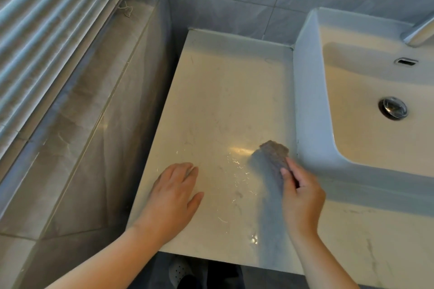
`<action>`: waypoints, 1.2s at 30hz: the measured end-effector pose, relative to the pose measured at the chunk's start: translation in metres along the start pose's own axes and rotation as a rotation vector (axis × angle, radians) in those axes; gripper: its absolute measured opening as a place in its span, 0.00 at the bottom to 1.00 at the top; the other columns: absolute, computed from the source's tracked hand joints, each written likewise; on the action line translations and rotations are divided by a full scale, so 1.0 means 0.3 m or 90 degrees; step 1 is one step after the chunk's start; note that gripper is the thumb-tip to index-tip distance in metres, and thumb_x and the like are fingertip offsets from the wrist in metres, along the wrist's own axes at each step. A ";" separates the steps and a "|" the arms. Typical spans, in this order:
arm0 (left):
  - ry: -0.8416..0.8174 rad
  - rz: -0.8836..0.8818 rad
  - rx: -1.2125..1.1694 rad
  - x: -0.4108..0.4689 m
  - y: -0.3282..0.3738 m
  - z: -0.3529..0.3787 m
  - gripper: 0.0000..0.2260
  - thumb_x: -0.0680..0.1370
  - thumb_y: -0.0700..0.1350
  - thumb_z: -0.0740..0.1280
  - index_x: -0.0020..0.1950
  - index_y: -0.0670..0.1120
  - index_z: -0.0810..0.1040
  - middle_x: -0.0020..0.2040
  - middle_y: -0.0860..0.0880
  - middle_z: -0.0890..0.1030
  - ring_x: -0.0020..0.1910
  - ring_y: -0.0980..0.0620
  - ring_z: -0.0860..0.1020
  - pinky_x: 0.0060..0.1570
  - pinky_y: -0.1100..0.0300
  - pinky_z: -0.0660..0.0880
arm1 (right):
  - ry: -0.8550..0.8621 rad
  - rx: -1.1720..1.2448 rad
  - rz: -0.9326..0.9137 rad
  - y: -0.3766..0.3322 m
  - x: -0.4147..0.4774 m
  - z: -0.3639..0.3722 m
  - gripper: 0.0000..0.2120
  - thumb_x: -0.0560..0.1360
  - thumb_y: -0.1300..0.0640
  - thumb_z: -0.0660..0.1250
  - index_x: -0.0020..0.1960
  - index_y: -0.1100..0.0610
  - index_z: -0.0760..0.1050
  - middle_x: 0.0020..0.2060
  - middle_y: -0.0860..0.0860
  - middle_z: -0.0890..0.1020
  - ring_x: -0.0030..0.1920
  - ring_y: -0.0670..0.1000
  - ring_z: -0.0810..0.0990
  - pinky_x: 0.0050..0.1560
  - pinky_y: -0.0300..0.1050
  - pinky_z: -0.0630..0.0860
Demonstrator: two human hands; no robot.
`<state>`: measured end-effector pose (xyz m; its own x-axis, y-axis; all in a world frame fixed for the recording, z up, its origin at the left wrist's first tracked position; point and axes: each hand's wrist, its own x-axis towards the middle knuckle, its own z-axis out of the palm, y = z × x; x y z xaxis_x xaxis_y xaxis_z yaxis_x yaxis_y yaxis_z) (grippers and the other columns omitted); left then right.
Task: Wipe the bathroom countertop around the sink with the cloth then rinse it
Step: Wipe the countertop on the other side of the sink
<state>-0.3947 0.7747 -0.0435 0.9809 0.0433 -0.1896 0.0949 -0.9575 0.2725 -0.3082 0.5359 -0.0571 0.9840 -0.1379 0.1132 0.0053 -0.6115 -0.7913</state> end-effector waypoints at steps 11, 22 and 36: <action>-0.078 0.024 0.119 -0.025 -0.002 0.103 0.32 0.75 0.64 0.51 0.73 0.46 0.66 0.73 0.44 0.66 0.70 0.42 0.65 0.66 0.46 0.66 | 0.034 -0.101 -0.005 0.105 -0.060 0.029 0.14 0.77 0.59 0.65 0.62 0.57 0.78 0.51 0.51 0.82 0.54 0.51 0.77 0.52 0.41 0.72; -0.074 0.041 0.138 -0.028 -0.020 0.123 0.35 0.74 0.67 0.53 0.75 0.47 0.60 0.75 0.45 0.62 0.72 0.42 0.61 0.68 0.47 0.57 | 0.022 0.049 0.040 0.013 -0.123 -0.026 0.14 0.75 0.59 0.68 0.61 0.54 0.78 0.51 0.41 0.80 0.52 0.43 0.79 0.54 0.34 0.71; -0.071 0.049 0.102 -0.025 -0.016 0.136 0.35 0.77 0.66 0.48 0.77 0.50 0.40 0.78 0.47 0.40 0.76 0.45 0.39 0.72 0.50 0.39 | 0.035 -0.072 0.009 0.127 -0.168 -0.003 0.15 0.76 0.62 0.65 0.63 0.59 0.76 0.57 0.50 0.81 0.58 0.51 0.76 0.58 0.38 0.69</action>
<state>-0.4095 0.7672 -0.0819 0.9583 -0.0559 -0.2802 -0.0170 -0.9901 0.1393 -0.3578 0.5190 -0.0923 0.9724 -0.1886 0.1375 -0.0324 -0.6926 -0.7206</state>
